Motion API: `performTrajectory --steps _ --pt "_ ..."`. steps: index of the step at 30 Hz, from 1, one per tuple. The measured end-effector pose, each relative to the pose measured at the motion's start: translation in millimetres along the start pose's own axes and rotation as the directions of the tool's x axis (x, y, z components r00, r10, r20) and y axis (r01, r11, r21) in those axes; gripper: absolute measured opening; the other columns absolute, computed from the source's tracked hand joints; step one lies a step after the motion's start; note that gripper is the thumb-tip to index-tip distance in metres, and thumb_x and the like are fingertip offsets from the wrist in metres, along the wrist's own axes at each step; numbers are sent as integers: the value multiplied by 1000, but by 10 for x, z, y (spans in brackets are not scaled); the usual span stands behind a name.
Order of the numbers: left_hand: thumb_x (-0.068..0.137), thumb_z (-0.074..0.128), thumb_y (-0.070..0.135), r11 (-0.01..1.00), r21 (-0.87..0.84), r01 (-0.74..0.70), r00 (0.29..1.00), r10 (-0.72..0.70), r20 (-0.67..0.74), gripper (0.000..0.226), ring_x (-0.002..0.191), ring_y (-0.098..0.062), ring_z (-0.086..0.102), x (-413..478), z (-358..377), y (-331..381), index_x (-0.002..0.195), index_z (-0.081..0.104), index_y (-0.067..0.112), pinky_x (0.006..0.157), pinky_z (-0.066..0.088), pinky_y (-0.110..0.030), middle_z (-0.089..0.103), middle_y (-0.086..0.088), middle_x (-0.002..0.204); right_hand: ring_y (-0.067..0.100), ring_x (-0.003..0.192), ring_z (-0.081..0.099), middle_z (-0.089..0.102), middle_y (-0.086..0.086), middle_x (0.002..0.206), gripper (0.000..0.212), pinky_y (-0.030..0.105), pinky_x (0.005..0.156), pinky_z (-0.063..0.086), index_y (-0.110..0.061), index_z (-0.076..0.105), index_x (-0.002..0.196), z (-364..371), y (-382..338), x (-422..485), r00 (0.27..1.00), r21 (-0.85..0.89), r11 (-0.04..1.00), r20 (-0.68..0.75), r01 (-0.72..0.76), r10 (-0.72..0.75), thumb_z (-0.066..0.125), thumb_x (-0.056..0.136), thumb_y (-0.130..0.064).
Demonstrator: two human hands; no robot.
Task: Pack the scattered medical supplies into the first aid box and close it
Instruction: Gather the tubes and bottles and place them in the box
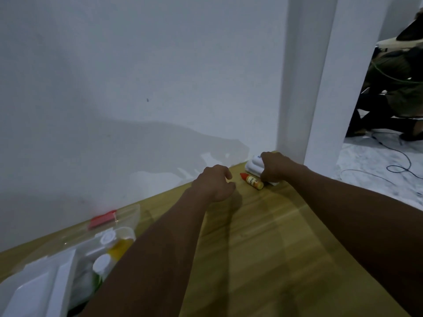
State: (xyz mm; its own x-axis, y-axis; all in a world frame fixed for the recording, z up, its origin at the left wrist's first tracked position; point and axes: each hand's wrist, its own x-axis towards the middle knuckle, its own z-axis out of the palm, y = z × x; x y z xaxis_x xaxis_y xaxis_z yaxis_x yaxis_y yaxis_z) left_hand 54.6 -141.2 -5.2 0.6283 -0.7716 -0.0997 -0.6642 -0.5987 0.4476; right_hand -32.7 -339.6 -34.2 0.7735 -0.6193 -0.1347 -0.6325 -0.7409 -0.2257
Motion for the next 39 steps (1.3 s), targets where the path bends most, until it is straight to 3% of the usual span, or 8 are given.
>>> performTrajectory --steps 3,6,12,16,22,26,30,39 --pt "82 63 41 1000 0 1 1000 -1 -22 38 108 -21 62 -197 -162 -17 118 64 30 97 52 -42 65 -1 117 28 103 59 57 11 122 54 35 79 52 -11 44 133 -258 -124 -407 997 79 996 -64 -41 46 65 83 -19" --pt "80 61 40 1000 -2 -7 999 7 -46 39 107 -22 63 -458 -379 -34 117 63 30 96 52 -43 64 -3 118 28 93 59 55 11 117 62 31 63 48 -13 43 134 -383 -129 -629 995 159 986 -81 -47 61 67 78 -9" --pt "80 62 38 999 44 -5 999 7 -50 41 104 -21 63 -737 -513 -167 120 63 29 95 53 -43 61 -1 118 27 101 56 57 16 125 51 30 76 40 -6 44 134 -168 -255 -868 990 157 988 -137 -3 24 61 89 -23" --pt "77 61 41 999 49 1 999 2 -42 42 100 -21 64 -603 -452 -238 118 62 31 93 53 -44 64 -2 113 29 102 60 56 15 121 41 34 76 47 -7 48 124 -104 -333 -720 983 152 988 -174 -31 58 61 87 -20" --pt "83 63 37 998 62 -14 999 17 -49 37 101 -22 63 -343 -308 -282 118 63 28 92 53 -43 64 -1 112 31 91 60 60 16 110 48 35 68 46 -9 38 123 -37 -280 -500 980 169 985 -189 -25 57 63 86 -26" --pt "84 63 39 996 87 -22 999 24 -31 39 104 -22 61 -312 -205 -304 121 62 28 93 53 -42 63 -1 116 32 104 59 58 10 116 39 40 84 49 -14 51 118 41 -275 -572 983 88 996 -185 34 -17 50 91 -42" --pt "84 64 41 996 84 -16 1000 18 -22 41 109 -22 60 -339 -161 -331 123 61 30 95 53 -41 61 -1 122 32 112 55 56 8 126 56 41 88 49 -22 46 133 165 -315 -658 987 -34 999 -157 18 -23 43 86 -54" --pt "87 65 35 1000 12 -26 1000 27 -1 38 107 -21 61 -463 -132 -321 123 64 25 95 53 -41 63 -3 121 35 119 47 47 15 130 69 43 87 46 -14 28 145 307 -400 -812 986 -210 977 -169 -40 4 59 83 -18"
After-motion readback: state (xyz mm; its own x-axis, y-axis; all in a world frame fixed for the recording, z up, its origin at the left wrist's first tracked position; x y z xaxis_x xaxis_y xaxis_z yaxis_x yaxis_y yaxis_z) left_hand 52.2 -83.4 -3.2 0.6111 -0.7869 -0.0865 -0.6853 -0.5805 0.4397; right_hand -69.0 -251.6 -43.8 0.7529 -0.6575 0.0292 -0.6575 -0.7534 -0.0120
